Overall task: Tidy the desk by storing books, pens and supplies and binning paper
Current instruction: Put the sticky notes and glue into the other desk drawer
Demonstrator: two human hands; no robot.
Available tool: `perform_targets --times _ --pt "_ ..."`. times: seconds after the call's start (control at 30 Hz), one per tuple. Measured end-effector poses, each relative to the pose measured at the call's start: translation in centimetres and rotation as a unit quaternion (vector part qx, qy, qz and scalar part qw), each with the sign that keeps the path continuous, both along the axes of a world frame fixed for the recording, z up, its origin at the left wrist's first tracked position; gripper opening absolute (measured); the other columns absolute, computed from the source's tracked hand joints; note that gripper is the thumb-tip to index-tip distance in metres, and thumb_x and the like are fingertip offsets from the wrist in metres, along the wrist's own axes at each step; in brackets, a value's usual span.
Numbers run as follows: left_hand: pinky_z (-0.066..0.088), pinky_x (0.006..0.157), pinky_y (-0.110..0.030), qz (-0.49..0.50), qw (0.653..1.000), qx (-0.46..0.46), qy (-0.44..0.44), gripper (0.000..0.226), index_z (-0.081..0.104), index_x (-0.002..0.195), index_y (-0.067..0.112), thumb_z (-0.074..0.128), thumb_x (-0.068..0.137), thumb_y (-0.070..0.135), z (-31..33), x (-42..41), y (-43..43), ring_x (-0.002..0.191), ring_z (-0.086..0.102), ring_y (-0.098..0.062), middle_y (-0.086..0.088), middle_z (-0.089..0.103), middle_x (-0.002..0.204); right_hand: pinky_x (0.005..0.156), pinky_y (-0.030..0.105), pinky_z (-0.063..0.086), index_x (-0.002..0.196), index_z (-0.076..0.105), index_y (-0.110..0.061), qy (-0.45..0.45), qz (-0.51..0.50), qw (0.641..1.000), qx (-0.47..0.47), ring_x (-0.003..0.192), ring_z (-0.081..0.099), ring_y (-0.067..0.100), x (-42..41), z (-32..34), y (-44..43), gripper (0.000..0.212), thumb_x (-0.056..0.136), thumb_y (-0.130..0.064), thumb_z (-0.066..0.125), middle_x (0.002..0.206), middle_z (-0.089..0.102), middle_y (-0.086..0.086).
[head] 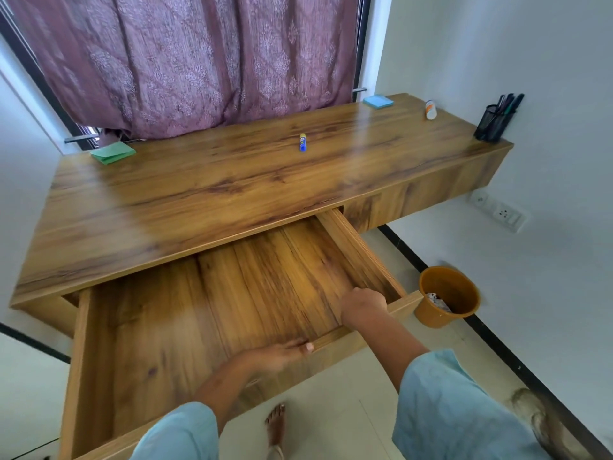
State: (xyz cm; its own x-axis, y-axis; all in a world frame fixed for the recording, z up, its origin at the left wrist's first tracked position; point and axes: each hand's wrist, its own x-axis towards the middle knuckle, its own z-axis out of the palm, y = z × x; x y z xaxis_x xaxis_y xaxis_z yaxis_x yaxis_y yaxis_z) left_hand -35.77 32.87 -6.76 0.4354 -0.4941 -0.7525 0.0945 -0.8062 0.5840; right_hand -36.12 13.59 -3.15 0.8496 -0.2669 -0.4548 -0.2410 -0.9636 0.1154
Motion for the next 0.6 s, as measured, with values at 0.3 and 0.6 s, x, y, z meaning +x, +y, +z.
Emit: perform_targets --times 0.3,0.6 --pt "0.015 0.117 -0.042 0.027 1.000 -0.005 0.007 0.073 0.020 0.149 0.034 0.032 0.086 0.070 0.0 -0.2 -0.1 0.145 0.014 -0.025 -0.001 0.015 0.158 0.097 0.042 0.049 0.120 0.061 -0.005 0.023 -0.004 1.000 0.002 0.112 0.058 0.030 0.6 -1.0 0.0 0.030 0.093 -0.008 0.048 0.124 0.060 0.013" --pt "0.023 0.113 -0.030 0.044 0.997 0.002 -0.062 0.065 0.035 0.145 0.026 0.032 0.091 0.064 0.2 -0.9 0.0 0.140 0.029 -0.017 0.003 0.032 0.152 0.101 0.044 0.046 0.130 0.053 -0.003 0.101 0.014 0.995 -0.018 0.120 0.053 0.034 1.6 -0.7 2.1 0.038 0.092 -0.009 0.049 0.132 0.053 0.018"
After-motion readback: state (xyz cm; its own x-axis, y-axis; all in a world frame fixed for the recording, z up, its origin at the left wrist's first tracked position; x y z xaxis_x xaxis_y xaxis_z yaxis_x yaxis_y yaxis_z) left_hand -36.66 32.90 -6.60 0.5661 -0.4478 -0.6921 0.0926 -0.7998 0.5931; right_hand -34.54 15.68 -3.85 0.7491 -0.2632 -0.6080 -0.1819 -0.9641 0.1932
